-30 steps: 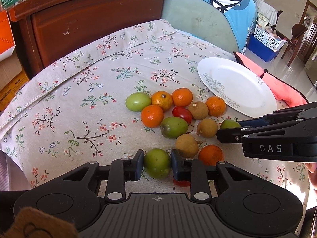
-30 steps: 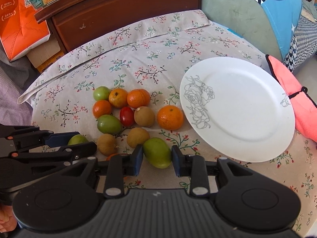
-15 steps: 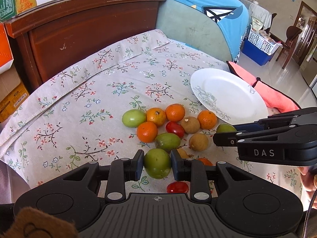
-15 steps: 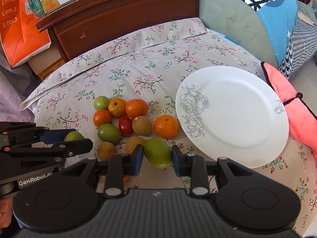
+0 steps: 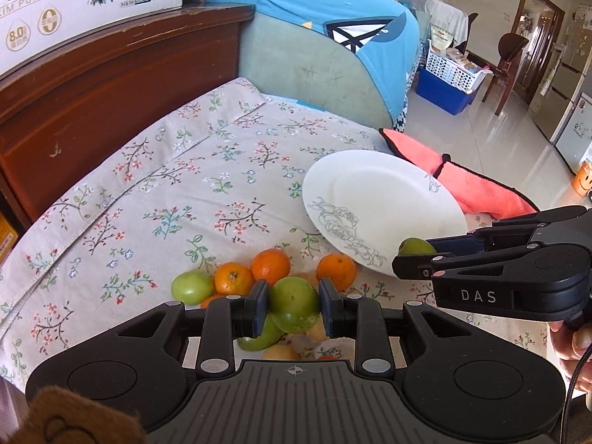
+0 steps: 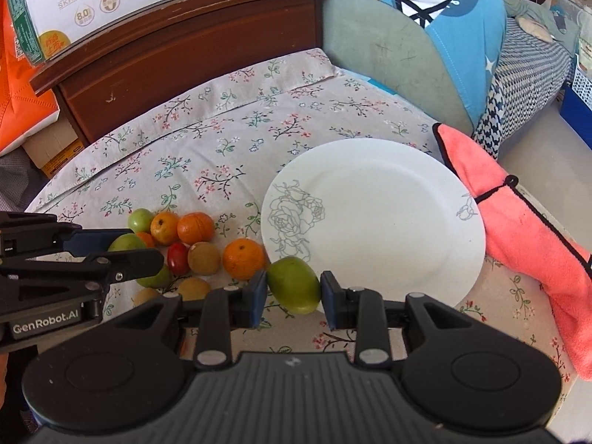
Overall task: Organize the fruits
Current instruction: 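Carry both green limes onto the white plate and open both tools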
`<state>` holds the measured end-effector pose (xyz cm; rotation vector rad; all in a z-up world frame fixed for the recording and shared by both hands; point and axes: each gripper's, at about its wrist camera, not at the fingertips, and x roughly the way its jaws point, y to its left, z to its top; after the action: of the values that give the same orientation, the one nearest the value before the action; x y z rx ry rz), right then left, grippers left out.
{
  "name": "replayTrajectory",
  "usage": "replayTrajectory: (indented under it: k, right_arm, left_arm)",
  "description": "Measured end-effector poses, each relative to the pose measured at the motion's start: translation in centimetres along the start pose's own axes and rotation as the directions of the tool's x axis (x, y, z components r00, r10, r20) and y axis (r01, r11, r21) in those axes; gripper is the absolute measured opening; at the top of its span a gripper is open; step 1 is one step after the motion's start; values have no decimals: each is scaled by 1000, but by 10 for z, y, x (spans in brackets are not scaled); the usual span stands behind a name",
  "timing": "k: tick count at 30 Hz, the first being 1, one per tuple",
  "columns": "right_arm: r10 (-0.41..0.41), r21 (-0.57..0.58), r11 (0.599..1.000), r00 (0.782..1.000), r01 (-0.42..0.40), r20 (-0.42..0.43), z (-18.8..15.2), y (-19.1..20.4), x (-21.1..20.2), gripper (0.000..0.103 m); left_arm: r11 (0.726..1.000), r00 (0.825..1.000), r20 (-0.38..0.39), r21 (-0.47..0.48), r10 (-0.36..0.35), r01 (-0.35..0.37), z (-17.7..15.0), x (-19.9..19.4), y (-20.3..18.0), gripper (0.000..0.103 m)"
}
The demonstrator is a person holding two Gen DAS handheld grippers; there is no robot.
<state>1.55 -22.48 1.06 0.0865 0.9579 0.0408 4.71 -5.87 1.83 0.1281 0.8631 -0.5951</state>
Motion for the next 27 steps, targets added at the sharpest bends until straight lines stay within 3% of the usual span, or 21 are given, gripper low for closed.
replayTrajectory:
  k: [11,23,27]
  right_arm:
    - [-78,82,994,997,79,-16,4,-34,4,31]
    - [-128,140,981,990,134,-50,9,-53,17,31]
    - [-128,175,975,991,134,-47,12,-59,18,32]
  left_arm:
    - [995,997,1,61,-78,78,26,34,-30,26]
    - [992,994,-22,65,-103,104,45,69,-44,26]
    - [994,996,5,73,-88,87,49,68,-49,29]
